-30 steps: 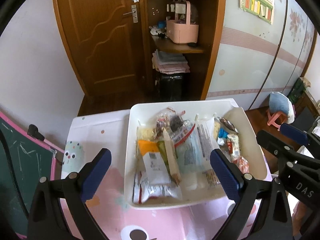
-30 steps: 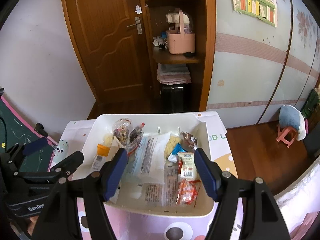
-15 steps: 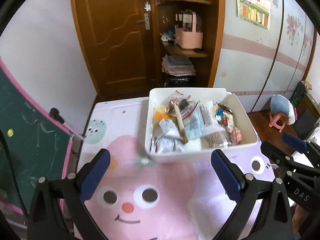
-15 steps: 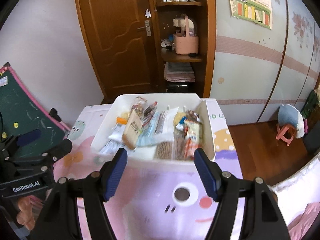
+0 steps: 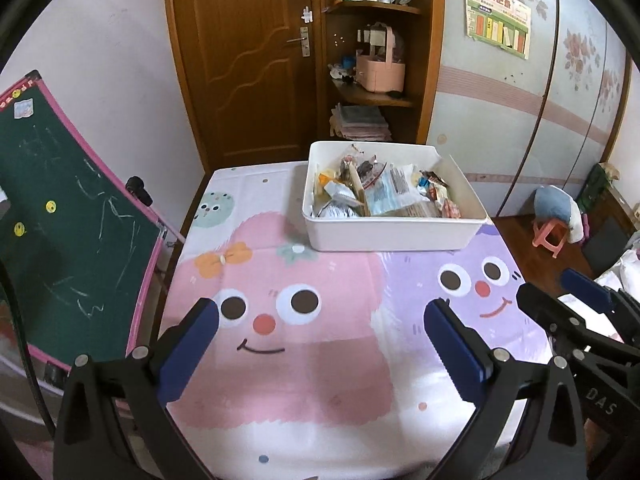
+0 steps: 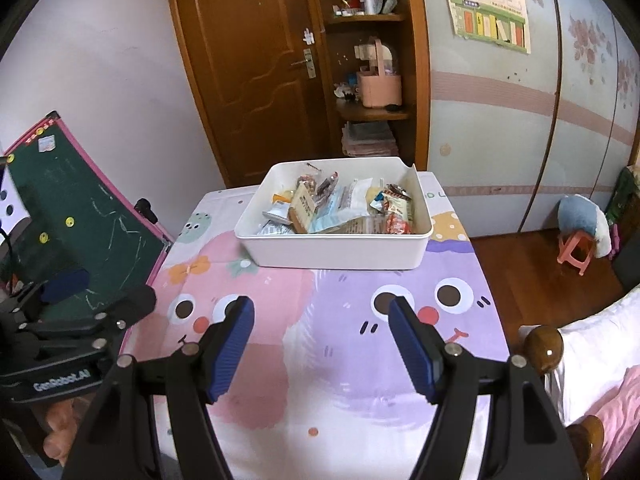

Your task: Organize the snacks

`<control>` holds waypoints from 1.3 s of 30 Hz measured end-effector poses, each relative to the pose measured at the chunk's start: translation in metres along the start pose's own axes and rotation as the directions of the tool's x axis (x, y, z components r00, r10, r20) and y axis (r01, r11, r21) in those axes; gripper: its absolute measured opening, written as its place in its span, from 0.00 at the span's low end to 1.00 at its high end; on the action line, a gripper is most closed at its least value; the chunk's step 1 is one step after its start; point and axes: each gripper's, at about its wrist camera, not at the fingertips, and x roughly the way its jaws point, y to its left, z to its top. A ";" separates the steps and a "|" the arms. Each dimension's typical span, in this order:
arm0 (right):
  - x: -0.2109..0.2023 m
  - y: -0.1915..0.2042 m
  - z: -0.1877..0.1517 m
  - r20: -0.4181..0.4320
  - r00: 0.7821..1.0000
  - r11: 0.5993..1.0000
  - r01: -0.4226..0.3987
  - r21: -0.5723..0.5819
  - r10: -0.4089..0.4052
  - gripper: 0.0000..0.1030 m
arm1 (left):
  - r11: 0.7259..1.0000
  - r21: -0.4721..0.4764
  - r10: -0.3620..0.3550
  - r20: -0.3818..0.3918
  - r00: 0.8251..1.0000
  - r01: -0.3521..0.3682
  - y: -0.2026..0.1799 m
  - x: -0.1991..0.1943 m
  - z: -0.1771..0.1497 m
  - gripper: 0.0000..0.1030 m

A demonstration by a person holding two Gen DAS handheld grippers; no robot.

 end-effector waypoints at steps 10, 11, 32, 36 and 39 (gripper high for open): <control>-0.020 0.013 -0.015 0.021 1.000 0.999 -0.016 -0.036 0.016 0.68 | 1.000 0.009 0.016 0.025 1.000 -0.017 0.000 -0.016 -0.019 0.99; -0.020 0.013 -0.016 0.021 1.000 0.999 -0.018 -0.033 0.019 0.68 | 1.000 0.009 0.020 0.027 0.999 -0.020 0.000 -0.017 -0.019 0.99; -0.024 0.017 -0.025 0.018 1.000 0.999 -0.012 -0.032 0.012 0.68 | 1.000 -0.006 0.022 0.028 0.999 -0.022 0.006 -0.023 -0.026 0.99; -0.024 0.017 -0.025 0.016 1.000 0.999 -0.014 -0.030 0.014 0.68 | 1.000 -0.012 0.016 0.027 1.000 -0.016 0.008 -0.025 -0.030 0.99; -0.024 0.017 -0.025 0.018 1.000 0.999 -0.013 -0.031 0.013 0.68 | 1.000 -0.016 0.013 0.028 1.000 -0.012 0.009 -0.025 -0.032 0.99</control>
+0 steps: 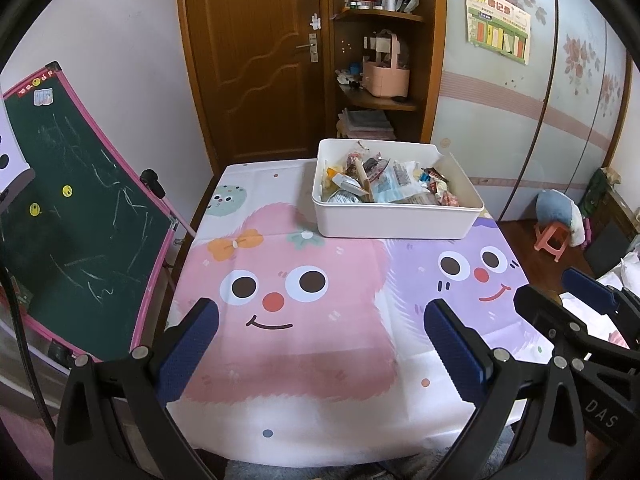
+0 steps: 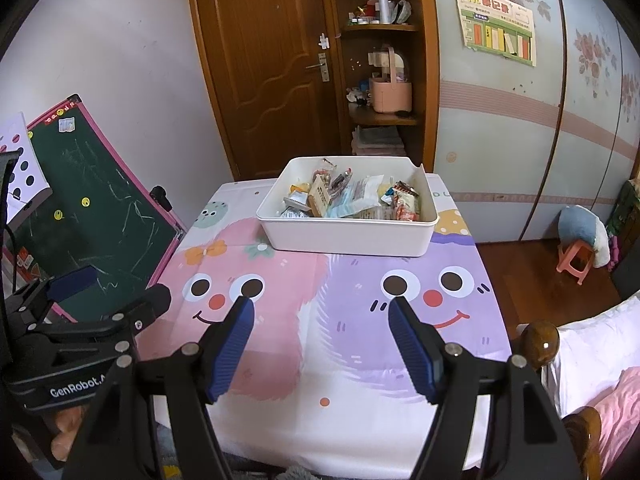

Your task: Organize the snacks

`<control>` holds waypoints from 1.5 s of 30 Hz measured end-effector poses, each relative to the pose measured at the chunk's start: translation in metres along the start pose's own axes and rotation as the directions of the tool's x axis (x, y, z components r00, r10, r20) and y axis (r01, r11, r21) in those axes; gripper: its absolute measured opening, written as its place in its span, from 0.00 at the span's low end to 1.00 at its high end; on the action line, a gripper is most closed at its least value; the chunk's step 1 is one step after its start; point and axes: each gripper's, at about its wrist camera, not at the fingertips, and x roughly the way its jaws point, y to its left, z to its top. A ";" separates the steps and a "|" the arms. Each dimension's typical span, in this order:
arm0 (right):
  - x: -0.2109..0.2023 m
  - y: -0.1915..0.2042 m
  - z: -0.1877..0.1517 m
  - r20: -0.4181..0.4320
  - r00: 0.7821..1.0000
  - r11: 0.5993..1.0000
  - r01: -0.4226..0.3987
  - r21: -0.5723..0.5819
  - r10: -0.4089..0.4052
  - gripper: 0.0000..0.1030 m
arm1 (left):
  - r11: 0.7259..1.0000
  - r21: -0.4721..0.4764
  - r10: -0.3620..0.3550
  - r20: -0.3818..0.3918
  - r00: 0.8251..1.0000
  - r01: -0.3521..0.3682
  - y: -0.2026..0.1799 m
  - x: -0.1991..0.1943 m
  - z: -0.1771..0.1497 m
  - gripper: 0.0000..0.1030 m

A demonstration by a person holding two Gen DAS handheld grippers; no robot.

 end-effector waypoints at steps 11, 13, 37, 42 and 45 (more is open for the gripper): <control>-0.003 -0.001 -0.006 0.004 1.000 1.000 0.000 -0.009 0.000 0.68 | 1.000 -0.008 -0.014 0.000 1.000 0.014 0.002 -0.004 -0.004 0.99; -0.004 -0.001 -0.007 0.004 1.000 1.000 -0.001 -0.009 0.001 0.68 | 1.000 -0.008 -0.014 0.000 1.000 0.014 0.002 -0.004 -0.004 0.99; -0.004 0.005 -0.009 0.002 1.000 1.000 0.001 -0.011 -0.001 0.68 | 1.000 -0.008 -0.012 -0.001 1.000 0.012 0.007 -0.006 -0.007 0.99; -0.005 0.006 -0.012 -0.004 1.000 1.000 0.000 -0.014 0.000 0.68 | 1.000 -0.011 -0.010 -0.002 1.000 0.010 0.008 -0.007 -0.010 0.99; -0.002 0.006 -0.010 -0.007 1.000 1.000 0.001 -0.015 -0.001 0.68 | 1.000 -0.012 -0.012 -0.001 1.000 0.012 0.008 -0.007 -0.010 0.99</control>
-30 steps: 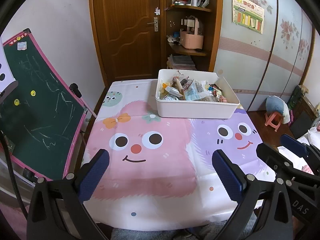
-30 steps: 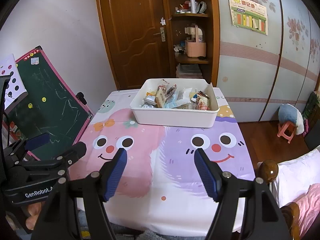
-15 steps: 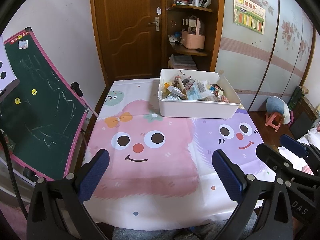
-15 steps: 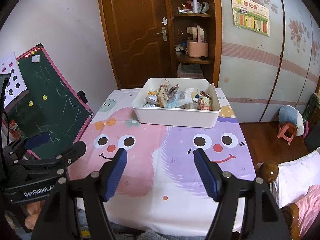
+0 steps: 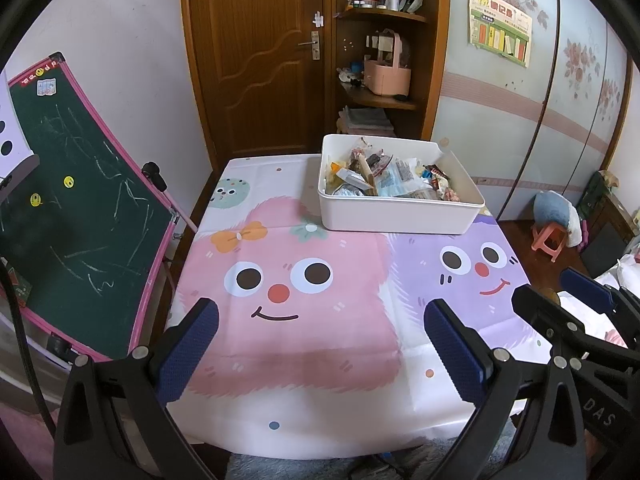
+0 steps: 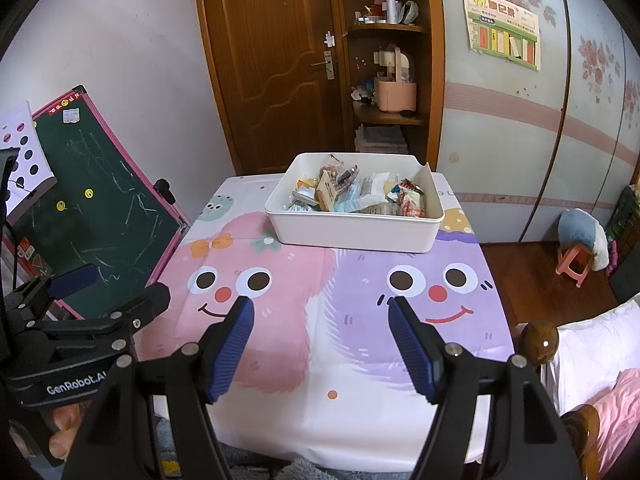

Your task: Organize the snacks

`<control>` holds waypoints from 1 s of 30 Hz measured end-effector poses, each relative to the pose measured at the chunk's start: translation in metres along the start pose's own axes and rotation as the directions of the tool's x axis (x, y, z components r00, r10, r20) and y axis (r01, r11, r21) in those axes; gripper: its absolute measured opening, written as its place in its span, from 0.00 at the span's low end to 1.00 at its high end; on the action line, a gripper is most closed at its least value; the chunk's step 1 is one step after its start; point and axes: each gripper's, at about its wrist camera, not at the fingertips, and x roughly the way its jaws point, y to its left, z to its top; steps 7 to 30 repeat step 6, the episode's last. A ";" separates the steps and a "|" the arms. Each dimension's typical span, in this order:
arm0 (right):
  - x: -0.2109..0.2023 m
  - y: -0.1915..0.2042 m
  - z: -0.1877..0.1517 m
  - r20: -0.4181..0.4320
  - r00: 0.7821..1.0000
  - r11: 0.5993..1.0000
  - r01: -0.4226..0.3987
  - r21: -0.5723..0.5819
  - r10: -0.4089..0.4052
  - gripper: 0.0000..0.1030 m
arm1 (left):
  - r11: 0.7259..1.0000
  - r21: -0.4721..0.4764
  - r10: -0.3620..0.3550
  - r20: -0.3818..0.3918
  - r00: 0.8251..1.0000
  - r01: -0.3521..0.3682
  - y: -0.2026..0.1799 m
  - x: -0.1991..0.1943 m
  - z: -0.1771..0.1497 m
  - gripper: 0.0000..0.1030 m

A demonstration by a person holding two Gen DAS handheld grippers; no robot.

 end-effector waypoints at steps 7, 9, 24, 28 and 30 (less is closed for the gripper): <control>0.004 -0.003 0.002 -0.011 1.000 1.000 0.004 0.001 -0.004 0.68 | 1.000 -0.001 0.001 -0.002 1.000 -0.001 0.000 -0.001 -0.002 0.99; 0.004 -0.003 0.002 -0.011 1.000 1.000 0.004 0.001 -0.004 0.68 | 1.000 -0.001 0.001 -0.002 1.000 -0.001 0.000 -0.001 -0.002 0.99; 0.004 -0.003 0.002 -0.011 1.000 1.000 0.004 0.001 -0.004 0.68 | 1.000 -0.001 0.001 -0.002 1.000 -0.001 0.000 -0.001 -0.002 0.99; 0.004 -0.003 0.002 -0.011 1.000 1.000 0.004 0.001 -0.004 0.68 | 1.000 -0.001 0.001 -0.002 1.000 -0.001 0.000 -0.001 -0.002 0.99; 0.004 -0.003 0.002 -0.011 1.000 1.000 0.004 0.001 -0.004 0.68 | 1.000 -0.001 0.001 -0.002 1.000 -0.001 0.000 -0.001 -0.002 0.99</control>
